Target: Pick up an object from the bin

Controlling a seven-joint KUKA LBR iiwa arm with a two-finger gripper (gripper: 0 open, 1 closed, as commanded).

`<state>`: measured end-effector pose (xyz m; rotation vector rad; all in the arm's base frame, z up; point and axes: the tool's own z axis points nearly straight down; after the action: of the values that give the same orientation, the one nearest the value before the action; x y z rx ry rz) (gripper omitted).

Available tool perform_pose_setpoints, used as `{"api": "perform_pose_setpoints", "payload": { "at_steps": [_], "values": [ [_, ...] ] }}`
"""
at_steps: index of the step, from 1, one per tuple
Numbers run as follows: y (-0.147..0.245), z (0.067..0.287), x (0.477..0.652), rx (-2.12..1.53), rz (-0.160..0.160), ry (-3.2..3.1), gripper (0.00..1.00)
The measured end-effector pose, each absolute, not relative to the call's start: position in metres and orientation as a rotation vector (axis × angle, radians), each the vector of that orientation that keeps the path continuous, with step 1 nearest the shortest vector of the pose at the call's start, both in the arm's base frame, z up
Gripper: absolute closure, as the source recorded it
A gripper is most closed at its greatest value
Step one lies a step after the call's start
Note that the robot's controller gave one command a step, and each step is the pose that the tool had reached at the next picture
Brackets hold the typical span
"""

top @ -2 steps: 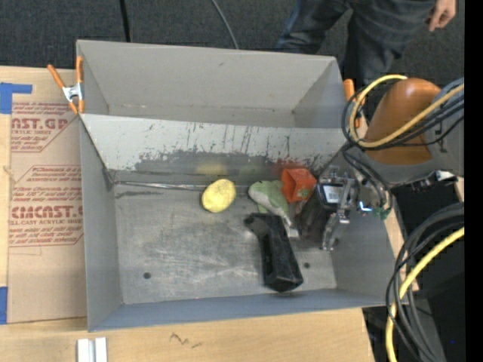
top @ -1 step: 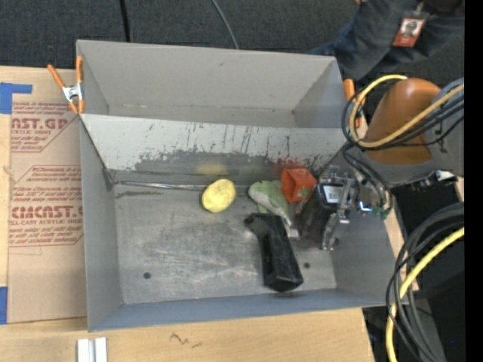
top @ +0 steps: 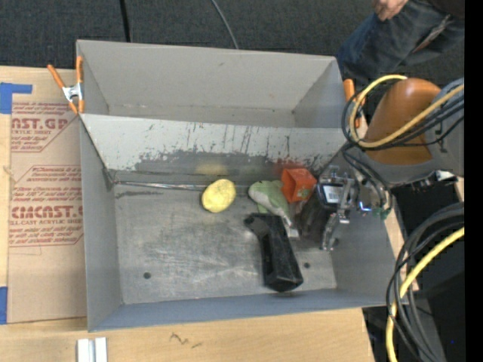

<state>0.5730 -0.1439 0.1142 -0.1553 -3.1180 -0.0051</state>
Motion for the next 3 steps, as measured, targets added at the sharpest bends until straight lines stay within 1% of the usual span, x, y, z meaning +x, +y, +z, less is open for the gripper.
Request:
{"api": "perform_pose_setpoints", "payload": {
  "at_steps": [3],
  "values": [
    [-0.1439,0.1141,0.5730,-0.156,-0.005,-3.118,1.00]
  ]
}}
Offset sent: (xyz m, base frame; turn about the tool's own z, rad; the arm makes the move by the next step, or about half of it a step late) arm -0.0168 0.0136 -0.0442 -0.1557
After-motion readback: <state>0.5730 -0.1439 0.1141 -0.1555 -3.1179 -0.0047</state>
